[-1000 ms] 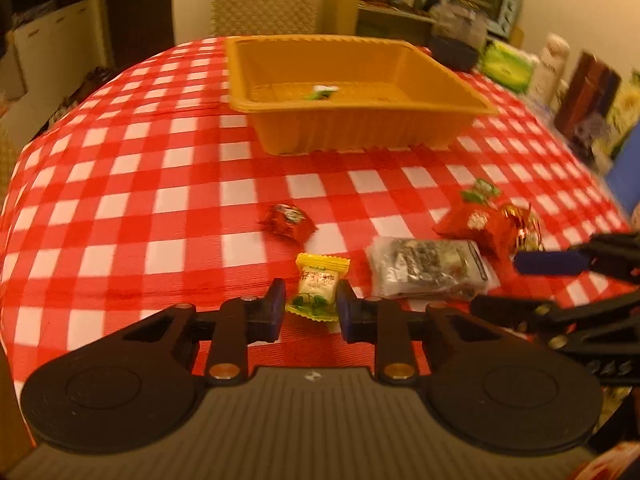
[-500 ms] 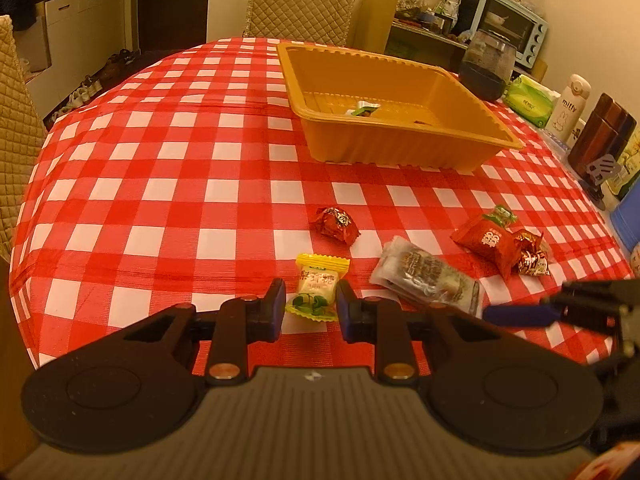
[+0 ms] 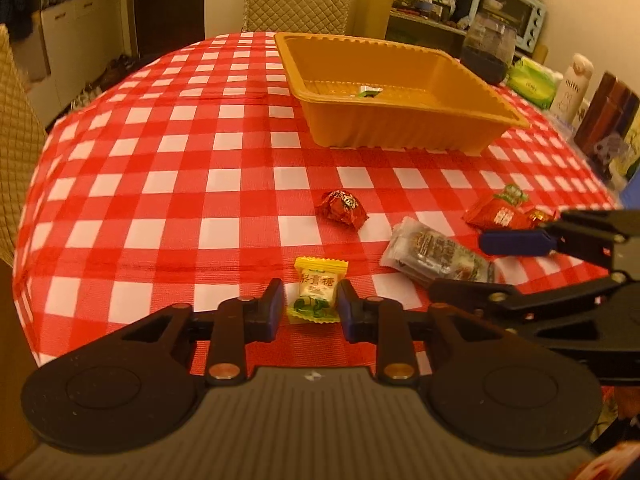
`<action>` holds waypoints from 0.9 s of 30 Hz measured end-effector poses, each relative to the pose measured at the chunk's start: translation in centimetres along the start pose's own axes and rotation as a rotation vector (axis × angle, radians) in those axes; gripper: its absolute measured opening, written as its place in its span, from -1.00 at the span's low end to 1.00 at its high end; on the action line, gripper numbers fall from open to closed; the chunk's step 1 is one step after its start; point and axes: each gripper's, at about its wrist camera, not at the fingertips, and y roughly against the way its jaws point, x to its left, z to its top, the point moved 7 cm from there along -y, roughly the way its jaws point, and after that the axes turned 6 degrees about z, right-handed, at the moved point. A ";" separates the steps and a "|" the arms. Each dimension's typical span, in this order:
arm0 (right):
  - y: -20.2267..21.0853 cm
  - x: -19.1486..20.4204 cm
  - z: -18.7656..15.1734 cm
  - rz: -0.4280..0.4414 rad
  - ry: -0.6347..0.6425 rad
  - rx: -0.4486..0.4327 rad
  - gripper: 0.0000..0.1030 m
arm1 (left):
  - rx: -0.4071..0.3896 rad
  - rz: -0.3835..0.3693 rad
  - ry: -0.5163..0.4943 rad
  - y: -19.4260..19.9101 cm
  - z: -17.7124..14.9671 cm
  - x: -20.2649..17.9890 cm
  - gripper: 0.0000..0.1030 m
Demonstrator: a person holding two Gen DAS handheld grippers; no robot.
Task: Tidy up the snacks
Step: 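Grasp the yellow candy with left tool while right tool grasps the clear silver packet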
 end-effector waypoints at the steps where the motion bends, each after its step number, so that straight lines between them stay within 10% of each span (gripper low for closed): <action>1: -0.4 0.1 0.0 -0.006 0.018 0.007 0.18 | -0.004 0.000 -0.003 0.0 0.0 0.0 -0.43; 5: -1.3 -0.1 -0.1 -0.017 0.001 0.033 -0.20 | -0.008 0.012 -0.024 -0.3 0.0 0.0 -0.41; 27: 0.0 -0.3 0.2 -0.053 -0.080 0.018 -0.24 | -0.015 -0.009 -0.024 0.5 0.6 -0.7 -0.65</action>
